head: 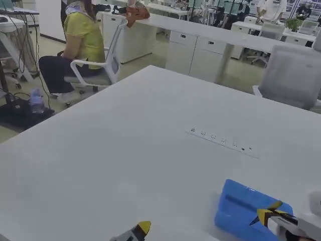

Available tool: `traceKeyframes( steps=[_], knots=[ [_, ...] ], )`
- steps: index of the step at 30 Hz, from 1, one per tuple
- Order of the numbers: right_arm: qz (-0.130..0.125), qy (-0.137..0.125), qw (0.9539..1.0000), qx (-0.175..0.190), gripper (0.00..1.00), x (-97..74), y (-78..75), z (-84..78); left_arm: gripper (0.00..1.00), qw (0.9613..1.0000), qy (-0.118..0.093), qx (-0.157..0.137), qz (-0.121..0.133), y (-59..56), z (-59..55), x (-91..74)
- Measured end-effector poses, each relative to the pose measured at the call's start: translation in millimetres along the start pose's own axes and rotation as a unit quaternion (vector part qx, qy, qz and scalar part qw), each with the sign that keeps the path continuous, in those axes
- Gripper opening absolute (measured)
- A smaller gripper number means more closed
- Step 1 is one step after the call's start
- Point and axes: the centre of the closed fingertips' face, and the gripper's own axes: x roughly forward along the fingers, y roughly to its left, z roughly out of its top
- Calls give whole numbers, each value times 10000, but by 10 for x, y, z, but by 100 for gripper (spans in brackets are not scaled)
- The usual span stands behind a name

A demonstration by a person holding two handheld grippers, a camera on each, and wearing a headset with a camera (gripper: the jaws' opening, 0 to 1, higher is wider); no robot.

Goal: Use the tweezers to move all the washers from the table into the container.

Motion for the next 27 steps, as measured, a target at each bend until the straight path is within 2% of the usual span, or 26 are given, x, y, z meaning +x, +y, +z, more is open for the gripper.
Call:
traceKeyframes(
  steps=[6, 10, 14, 20, 24, 27],
  knots=[
    [115, -184, 9998, -53, 4, -185, 155, 68, 84, 10000, -73, -52, 44, 22, 24, -12],
    [153, -158, 9988, -430, 4, -275, 251, 40, 84, 10000, -65, -40, 48, 21, 19, -9],
    [192, -116, 9977, -634, 4, -356, 358, -31, 84, 10000, -41, -8, 49, 18, 10, -4],
    [234, 42, 9984, -507, 4, -330, 352, -209, 84, 10000, -23, 5, 64, 22, 3, -4],
    [178, 137, 9990, -390, 4, -291, 284, -296, 84, 10000, -25, -9, 65, 25, 4, -6],
    [175, 220, 9995, -165, 4, -244, 229, -362, 84, 10000, -45, -27, 57, 24, 11, -6]
  ],
)
